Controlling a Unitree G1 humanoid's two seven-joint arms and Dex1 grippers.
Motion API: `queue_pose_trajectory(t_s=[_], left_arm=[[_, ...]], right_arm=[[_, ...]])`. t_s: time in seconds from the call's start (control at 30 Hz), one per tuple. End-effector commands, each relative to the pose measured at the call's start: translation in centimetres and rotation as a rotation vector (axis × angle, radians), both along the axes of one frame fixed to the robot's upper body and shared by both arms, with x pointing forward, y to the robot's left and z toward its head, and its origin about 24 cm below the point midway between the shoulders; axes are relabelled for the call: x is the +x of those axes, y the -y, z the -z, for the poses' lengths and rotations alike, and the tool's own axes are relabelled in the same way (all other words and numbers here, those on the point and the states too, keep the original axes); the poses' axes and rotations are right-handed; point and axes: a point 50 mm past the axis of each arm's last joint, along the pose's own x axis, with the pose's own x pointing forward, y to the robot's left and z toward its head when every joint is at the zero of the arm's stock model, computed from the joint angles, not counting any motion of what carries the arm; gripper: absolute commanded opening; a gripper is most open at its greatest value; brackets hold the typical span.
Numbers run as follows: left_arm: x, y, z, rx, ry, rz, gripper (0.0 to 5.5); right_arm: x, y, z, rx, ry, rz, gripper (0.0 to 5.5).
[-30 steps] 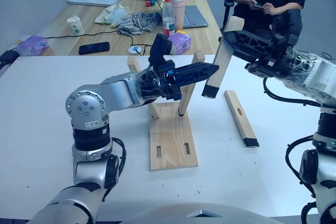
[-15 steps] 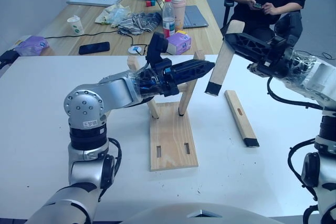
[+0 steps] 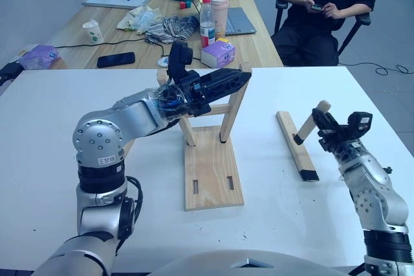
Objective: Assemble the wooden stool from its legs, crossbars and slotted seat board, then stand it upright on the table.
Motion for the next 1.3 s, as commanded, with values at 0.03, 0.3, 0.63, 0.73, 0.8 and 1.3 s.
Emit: queue_pose_trajectory(t_s=[0.03, 0.3, 0.63, 0.73, 0.8, 1.3], left_arm=[[0.0, -0.2, -0.1, 0.028, 0.017, -0.007, 2.20], [-0.2, -0.1, 0.1, 0.024, 0.020, 0.002, 2.20], [0.0, -0.1, -0.1, 0.021, 0.027, 0.037, 2.20], [0.0, -0.1, -0.1, 0.018, 0.026, 0.036, 2.20], [0.0, 0.0, 0.0, 0.021, 0.022, 0.038, 2.20], [-0.1, 0.2, 0.0, 0.017, 0.013, 0.036, 2.20]], right_arm=[[0.1, 0.4, 0.4, 0.020, 0.053, 0.094, 0.41], [0.8, 0.8, 2.3, 0.059, 0.022, 0.130, 0.41], [1.5, 0.1, 2.2, 0.103, 0.074, 0.136, 0.41], [1.6, -0.1, 2.4, 0.093, 0.067, 0.122, 0.41], [1.9, -0.1, 2.9, 0.085, 0.052, 0.123, 0.41], [-3.2, -0.1, 10.6, -0.138, -0.146, 0.052, 0.41]])
